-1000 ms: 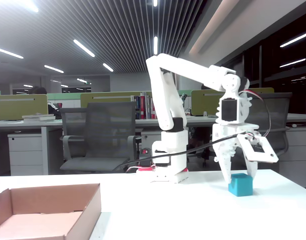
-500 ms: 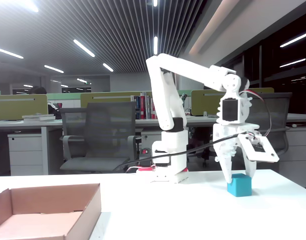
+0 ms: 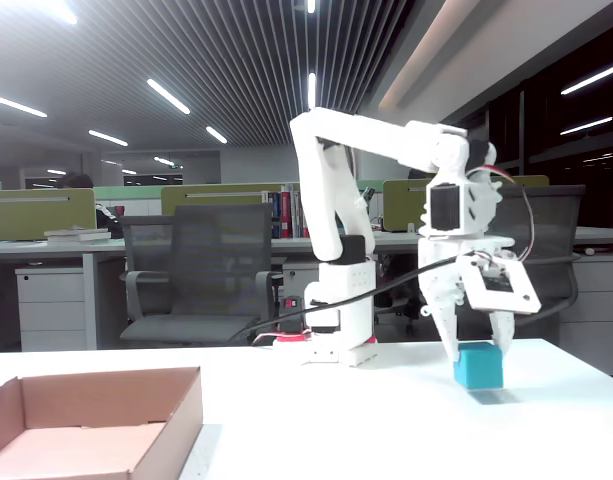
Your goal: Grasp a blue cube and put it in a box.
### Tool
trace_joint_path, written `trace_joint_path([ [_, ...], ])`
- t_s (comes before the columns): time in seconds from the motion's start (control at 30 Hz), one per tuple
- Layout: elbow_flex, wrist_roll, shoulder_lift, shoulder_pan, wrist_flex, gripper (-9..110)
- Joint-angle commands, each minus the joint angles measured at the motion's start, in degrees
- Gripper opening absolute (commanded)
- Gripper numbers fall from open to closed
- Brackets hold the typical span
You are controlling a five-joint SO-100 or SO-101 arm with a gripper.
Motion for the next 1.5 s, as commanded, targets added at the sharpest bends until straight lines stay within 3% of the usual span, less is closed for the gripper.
trace_joint_path([
  [0.0,-3.7,-0.3,3.3,1.0,0.8,12],
  [0.6,-22.4,-5.6,7.5,27.4,17.1,12],
  [1.0,-26.1,-8.2,8.4,44.3,19.2,13],
  [1.47,-42.1,-9.9,-1.4,63.2,24.7,13],
])
